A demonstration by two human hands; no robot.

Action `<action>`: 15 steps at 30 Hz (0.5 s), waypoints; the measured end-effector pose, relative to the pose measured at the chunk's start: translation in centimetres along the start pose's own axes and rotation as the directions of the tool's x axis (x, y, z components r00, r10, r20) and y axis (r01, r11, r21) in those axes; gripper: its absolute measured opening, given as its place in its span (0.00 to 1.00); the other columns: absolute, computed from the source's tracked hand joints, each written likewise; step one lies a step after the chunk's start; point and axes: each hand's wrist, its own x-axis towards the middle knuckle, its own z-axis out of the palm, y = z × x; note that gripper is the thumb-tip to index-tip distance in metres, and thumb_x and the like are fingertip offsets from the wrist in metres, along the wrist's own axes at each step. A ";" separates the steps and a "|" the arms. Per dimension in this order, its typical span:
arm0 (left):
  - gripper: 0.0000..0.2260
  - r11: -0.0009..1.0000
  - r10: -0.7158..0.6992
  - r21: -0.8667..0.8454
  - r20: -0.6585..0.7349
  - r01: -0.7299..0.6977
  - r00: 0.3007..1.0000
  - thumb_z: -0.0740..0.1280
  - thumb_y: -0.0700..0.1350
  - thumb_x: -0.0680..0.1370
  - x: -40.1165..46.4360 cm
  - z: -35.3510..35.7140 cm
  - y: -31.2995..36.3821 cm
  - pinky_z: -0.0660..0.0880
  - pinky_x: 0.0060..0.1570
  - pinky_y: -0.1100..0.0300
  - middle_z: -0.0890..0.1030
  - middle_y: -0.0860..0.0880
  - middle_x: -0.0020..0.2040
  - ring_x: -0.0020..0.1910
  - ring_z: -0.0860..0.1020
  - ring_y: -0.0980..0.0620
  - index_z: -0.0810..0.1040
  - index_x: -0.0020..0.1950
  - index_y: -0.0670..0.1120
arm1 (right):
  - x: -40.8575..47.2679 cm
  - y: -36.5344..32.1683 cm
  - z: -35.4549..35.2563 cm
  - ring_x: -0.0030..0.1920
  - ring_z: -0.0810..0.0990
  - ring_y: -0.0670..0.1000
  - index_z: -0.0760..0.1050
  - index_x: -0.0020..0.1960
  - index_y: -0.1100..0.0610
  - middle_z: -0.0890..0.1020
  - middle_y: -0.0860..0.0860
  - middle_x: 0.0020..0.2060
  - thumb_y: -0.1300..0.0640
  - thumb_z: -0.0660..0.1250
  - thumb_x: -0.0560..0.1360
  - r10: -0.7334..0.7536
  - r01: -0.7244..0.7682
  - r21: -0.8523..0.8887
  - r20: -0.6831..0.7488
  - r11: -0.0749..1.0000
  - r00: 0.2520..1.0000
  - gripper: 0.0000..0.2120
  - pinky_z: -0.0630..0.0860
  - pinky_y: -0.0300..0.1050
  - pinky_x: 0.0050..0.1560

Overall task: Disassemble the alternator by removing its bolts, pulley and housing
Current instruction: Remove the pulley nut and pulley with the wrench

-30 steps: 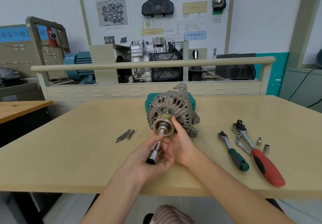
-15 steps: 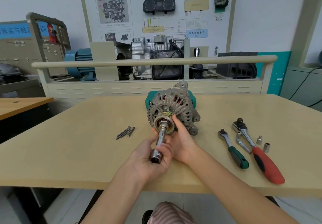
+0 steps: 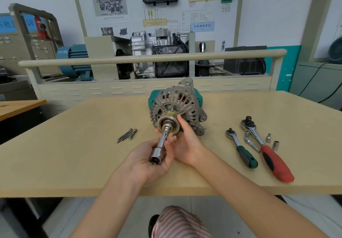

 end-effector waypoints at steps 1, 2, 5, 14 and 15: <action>0.08 1.000 -0.007 -0.014 0.014 0.007 1.000 0.62 0.35 0.74 0.1 0.0 -0.1 0.71 0.15 0.62 0.77 0.40 0.36 0.21 0.76 0.48 0.77 0.44 0.31 | 0.0 0.0 -0.1 0.50 0.79 0.53 0.75 0.63 0.62 0.81 0.60 0.53 0.40 0.64 0.74 -0.006 0.006 0.003 -0.003 1.000 1.000 0.29 0.72 0.48 0.63; 0.08 1.000 -0.010 -0.027 0.026 0.011 1.000 0.62 0.34 0.72 0.1 -0.1 -0.2 0.70 0.14 0.63 0.77 0.40 0.35 0.21 0.76 0.49 0.78 0.45 0.31 | 0.1 -0.1 -0.1 0.51 0.79 0.53 0.75 0.62 0.62 0.82 0.60 0.51 0.40 0.64 0.74 -0.015 0.015 0.009 -0.005 1.000 1.000 0.28 0.70 0.48 0.66; 0.09 0.998 -0.018 -0.060 0.052 0.021 0.999 0.62 0.33 0.70 0.1 -0.3 -0.2 0.70 0.15 0.66 0.78 0.39 0.34 0.20 0.74 0.50 0.79 0.42 0.29 | 0.3 -0.2 0.0 0.52 0.79 0.54 0.75 0.60 0.63 0.83 0.61 0.46 0.42 0.63 0.76 -0.045 0.045 0.024 -0.012 0.999 0.999 0.25 0.68 0.48 0.68; 0.07 0.991 -0.010 -0.136 0.067 0.019 0.998 0.63 0.35 0.68 1.3 1.5 -3.0 0.67 0.13 0.66 0.75 0.42 0.34 0.18 0.72 0.52 0.78 0.40 0.31 | 0.8 -1.1 -0.3 0.29 0.81 0.54 0.75 0.45 0.64 0.82 0.57 0.28 0.42 0.59 0.77 -0.138 0.140 0.007 -0.132 0.990 0.982 0.23 0.79 0.41 0.27; 0.07 0.990 0.011 -0.138 0.063 -0.002 0.998 0.64 0.36 0.67 1.5 1.7 -3.4 0.67 0.13 0.67 0.75 0.42 0.33 0.18 0.71 0.52 0.77 0.40 0.32 | 0.8 -1.2 -0.4 0.28 0.81 0.54 0.75 0.45 0.64 0.82 0.58 0.27 0.42 0.59 0.78 -0.139 0.141 0.006 -0.123 0.990 0.983 0.23 0.79 0.42 0.26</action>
